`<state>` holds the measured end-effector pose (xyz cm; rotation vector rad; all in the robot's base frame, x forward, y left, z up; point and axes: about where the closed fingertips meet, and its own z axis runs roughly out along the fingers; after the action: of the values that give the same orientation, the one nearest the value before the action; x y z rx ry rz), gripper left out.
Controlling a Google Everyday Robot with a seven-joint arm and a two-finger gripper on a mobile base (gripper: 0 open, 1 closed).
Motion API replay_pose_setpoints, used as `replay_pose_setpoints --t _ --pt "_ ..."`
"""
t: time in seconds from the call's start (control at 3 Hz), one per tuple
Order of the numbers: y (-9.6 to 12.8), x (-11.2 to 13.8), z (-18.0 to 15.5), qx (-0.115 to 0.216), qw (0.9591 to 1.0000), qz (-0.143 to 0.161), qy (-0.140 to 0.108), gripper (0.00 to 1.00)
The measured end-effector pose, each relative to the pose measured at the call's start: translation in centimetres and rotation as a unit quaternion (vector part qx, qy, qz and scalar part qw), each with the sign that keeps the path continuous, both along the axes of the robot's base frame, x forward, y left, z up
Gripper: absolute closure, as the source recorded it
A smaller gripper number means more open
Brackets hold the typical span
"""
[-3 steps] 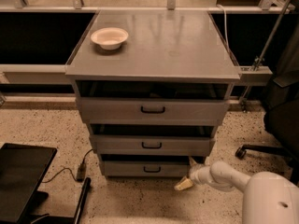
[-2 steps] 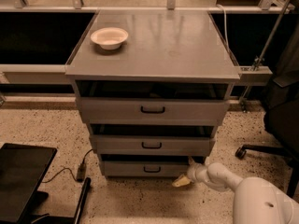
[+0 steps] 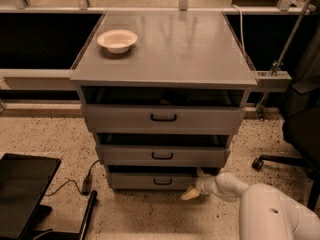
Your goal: Open bottom drawer
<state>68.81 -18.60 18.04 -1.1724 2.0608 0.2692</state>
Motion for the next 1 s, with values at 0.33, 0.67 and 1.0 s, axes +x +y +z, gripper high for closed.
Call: replay_pose_setpoints --t 0.33,0.67,1.0 --pt "0.0 0.0 0.0 0.0 1.0 0.0 0.0 0.19" --pt "0.0 0.0 0.0 0.0 1.0 0.0 0.0 0.41" --pt "0.01 0.0 -0.01 0.0 1.0 0.0 0.0 0.66"
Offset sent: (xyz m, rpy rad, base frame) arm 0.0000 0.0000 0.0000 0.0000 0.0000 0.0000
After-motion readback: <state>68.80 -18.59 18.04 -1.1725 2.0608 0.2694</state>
